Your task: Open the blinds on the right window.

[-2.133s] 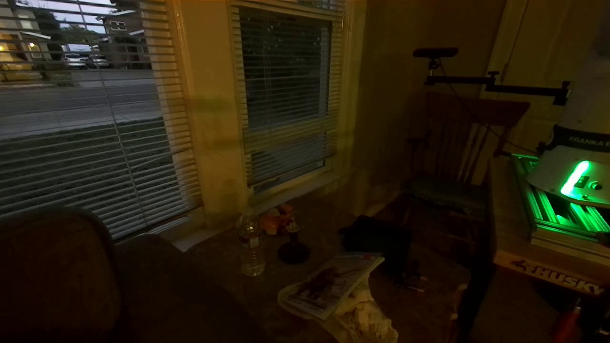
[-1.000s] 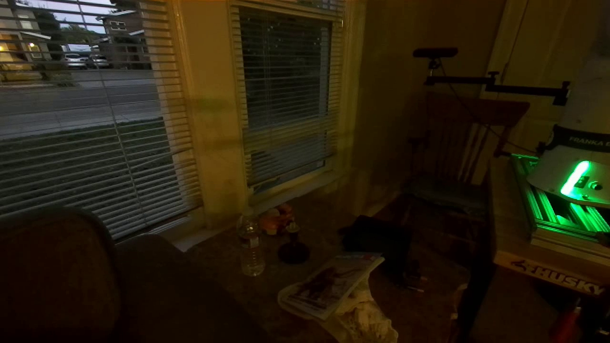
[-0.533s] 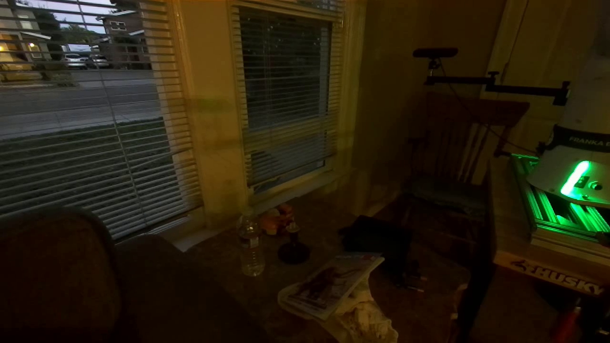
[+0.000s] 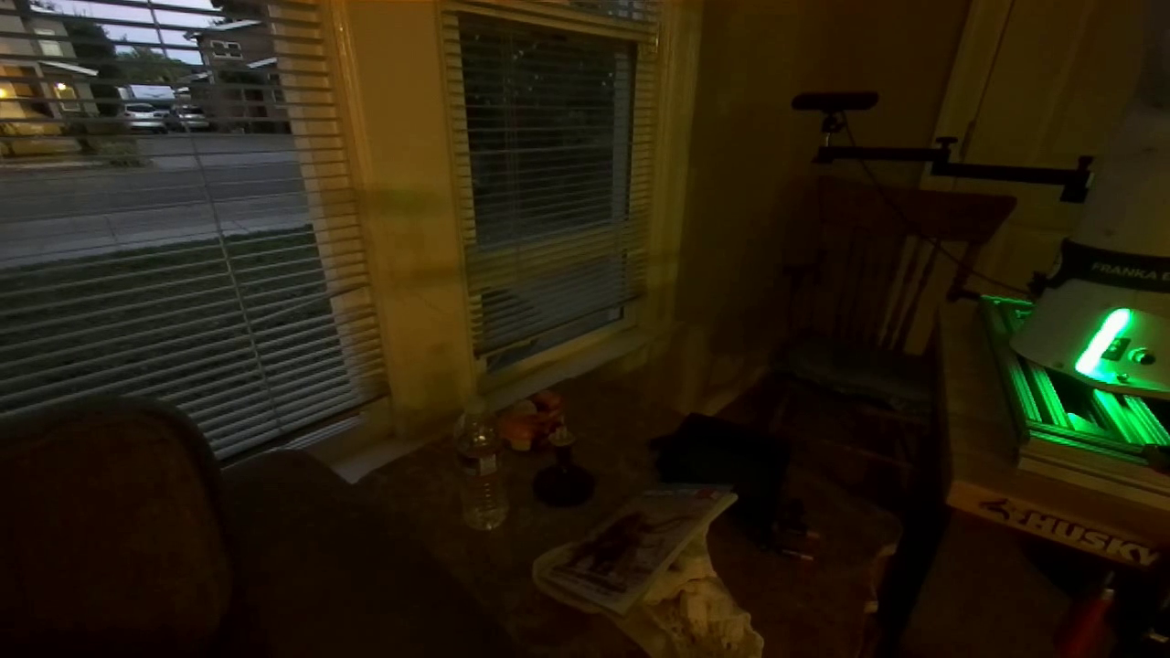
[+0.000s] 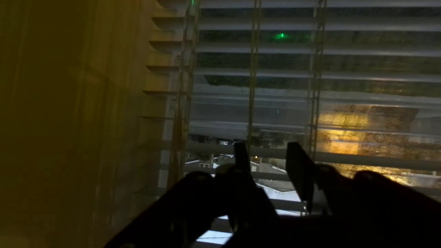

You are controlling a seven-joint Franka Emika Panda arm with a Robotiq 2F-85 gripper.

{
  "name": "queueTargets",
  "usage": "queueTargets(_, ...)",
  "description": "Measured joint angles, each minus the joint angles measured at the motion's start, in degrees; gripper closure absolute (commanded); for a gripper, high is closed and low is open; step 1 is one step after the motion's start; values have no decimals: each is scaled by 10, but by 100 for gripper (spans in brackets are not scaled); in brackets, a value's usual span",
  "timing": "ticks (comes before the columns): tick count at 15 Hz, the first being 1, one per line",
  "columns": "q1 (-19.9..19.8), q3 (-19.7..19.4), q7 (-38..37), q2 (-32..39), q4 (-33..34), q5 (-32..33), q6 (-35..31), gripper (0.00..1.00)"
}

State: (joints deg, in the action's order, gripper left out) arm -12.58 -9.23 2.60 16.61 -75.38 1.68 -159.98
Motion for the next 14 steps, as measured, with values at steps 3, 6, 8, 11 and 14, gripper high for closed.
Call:
queueTargets(3, -1, 0, 0, 0, 0, 0, 0, 87)
queueTargets(6, -4, 0, 0, 0, 0, 0, -1, 100)
queueTargets(8, -6, 0, 0, 0, 0, 0, -1, 100)
queueTargets(11, -6, 1, 0, -2, 0, 0, 6, 100)
queueTargets(14, -4, 12, 0, -17, -2, 0, 42, 100)
